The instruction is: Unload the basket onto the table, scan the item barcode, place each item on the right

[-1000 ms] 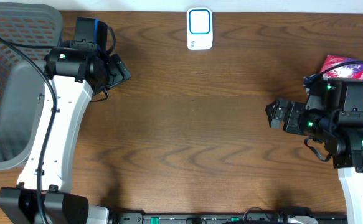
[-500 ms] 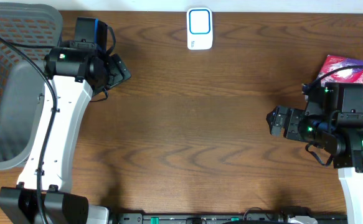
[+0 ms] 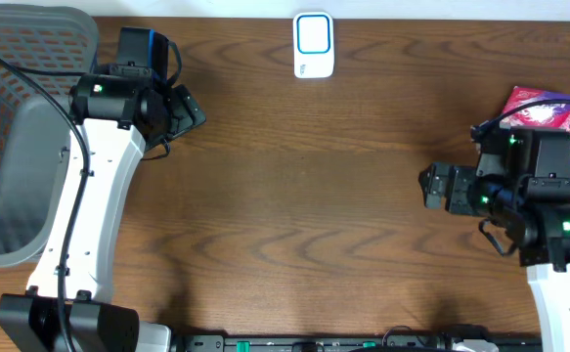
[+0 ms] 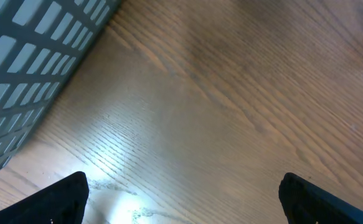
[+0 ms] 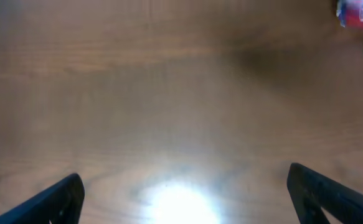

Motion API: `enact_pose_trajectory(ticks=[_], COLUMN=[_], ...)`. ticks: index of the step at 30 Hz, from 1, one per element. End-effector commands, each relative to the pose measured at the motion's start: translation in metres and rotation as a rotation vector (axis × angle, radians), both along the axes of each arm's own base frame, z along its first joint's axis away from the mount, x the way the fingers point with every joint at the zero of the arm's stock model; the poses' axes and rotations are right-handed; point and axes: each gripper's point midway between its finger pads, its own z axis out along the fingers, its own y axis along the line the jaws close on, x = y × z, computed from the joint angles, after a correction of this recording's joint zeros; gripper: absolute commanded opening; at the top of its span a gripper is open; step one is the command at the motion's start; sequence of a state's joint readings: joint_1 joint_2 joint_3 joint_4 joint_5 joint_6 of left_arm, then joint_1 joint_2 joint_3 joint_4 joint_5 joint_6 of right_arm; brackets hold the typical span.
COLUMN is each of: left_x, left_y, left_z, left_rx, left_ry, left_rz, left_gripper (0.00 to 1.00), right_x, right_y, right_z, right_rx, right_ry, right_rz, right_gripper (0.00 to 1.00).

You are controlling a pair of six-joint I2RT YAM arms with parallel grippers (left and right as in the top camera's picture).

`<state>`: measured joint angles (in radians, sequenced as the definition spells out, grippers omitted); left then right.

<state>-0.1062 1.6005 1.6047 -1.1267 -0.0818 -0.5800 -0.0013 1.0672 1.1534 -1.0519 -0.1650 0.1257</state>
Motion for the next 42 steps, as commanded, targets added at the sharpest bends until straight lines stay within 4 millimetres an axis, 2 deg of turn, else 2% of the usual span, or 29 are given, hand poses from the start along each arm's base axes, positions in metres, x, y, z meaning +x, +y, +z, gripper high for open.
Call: enact_pose_trajectory(ticks=[1,5,13,19,30,39,42], left_x=[-0.001,-0.001,-0.001,-0.001,-0.001,-0.001,-0.001], left_y=[0.003,0.003,0.003,0.003,0.003,0.003,0.003], left_z=[0.001,0.001,0.001,0.001,0.001,0.001,0.001], left_rx=[0.009,0.009,0.009,0.009,0.009,0.009,0.009], left_ry=[0.0,0.0,0.0,0.0,0.0,0.0,0.0], left_rz=[0.016,0.015,0.015,0.015,0.015,0.016,0.015], left_gripper=[0.98,0.98,0.98,0.98,0.98,0.98,0.98], right_x=[-0.002,-0.004,-0.017,-0.03,-0.028,-0.024,-0.024], right_y=[0.015,0.033,0.033,0.029,0.009,-0.023,-0.028], right_z=[-0.009,-0.019,-0.036,-0.044,-0.064,-0.068,-0.069], right_rx=[0.001,0.014,-0.03,-0.069,-0.115,-0.195,-0.208], right_ry=[-0.088,-0.282,-0.646,-0.835,-0.935,-0.904,-0.899], right_rz=[0.13,0.27,0.272,0.248,0.124,-0.053,-0.086], right_gripper=[0.99,0.99,0.99,0.99,0.99,0.99,0.99])
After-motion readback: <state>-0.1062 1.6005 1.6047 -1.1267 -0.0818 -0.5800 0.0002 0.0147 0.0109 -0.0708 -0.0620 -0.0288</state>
